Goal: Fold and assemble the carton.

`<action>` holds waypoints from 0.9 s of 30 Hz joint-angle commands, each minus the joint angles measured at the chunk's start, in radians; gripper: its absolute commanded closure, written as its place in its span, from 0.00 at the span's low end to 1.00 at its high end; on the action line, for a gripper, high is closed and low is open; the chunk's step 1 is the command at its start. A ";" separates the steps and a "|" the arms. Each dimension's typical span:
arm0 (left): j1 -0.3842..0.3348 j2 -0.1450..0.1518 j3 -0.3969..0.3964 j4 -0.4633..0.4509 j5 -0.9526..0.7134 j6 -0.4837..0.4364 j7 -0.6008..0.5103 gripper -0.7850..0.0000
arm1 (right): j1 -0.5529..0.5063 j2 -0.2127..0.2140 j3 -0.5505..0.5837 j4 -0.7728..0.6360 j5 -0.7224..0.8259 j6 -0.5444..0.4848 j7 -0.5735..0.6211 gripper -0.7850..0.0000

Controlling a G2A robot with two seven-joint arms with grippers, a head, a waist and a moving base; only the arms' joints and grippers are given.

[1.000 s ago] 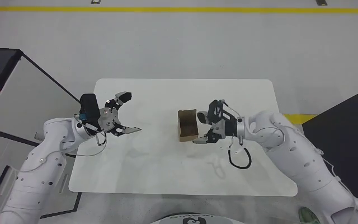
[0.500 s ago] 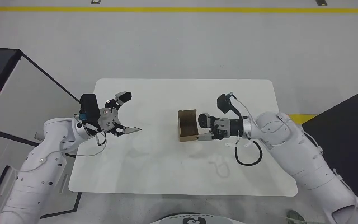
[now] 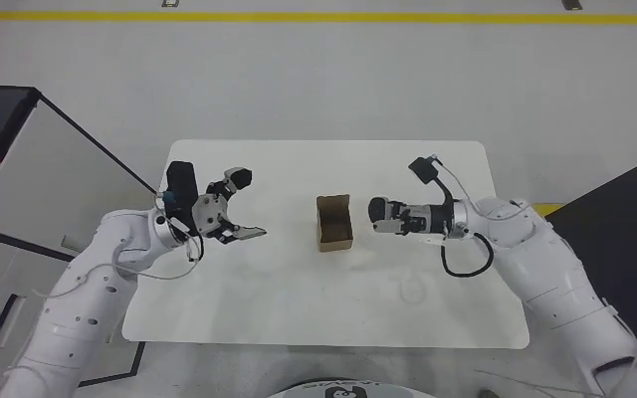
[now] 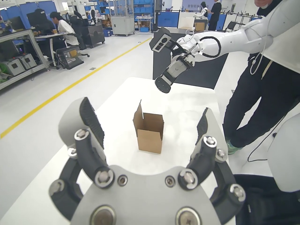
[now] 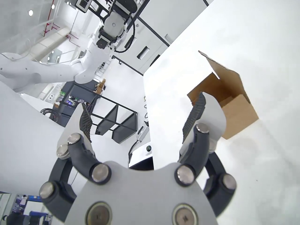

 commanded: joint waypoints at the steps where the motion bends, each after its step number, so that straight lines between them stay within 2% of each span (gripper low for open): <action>1: -0.012 -0.002 0.004 -0.010 -0.009 0.019 -0.023 0.00 | 0.001 0.000 0.000 0.001 0.000 0.000 0.000 0.00; 6: -0.012 -0.002 0.004 -0.010 -0.009 0.019 -0.023 0.00 | 0.001 0.000 0.000 0.001 0.000 0.000 0.000 0.00; 9: -0.003 -0.004 0.021 -0.010 -0.037 0.037 -0.059 0.00 | -0.003 -0.001 -0.001 -0.001 -0.006 0.009 -0.011 0.00; 12: -0.008 -0.006 0.076 0.016 -0.174 0.023 -0.198 0.00 | 0.003 -0.002 -0.004 0.027 0.002 0.029 0.007 0.00; 17: -0.081 -0.003 0.197 0.051 -0.538 0.066 -0.563 0.00 | 0.013 -0.004 -0.009 0.093 0.069 0.038 0.086 0.00; 24: -0.086 -0.003 0.203 0.053 -0.565 0.074 -0.580 0.00 | 0.013 -0.004 -0.009 0.093 0.069 0.038 0.086 0.00; 26: -0.072 -0.007 0.218 0.055 -0.621 0.085 -0.564 0.00 | 0.013 -0.004 -0.009 0.093 0.069 0.038 0.086 0.00; 27: -0.072 -0.008 0.233 0.060 -0.659 0.099 -0.590 0.00 | 0.008 -0.005 -0.009 0.089 0.058 0.048 0.066 0.00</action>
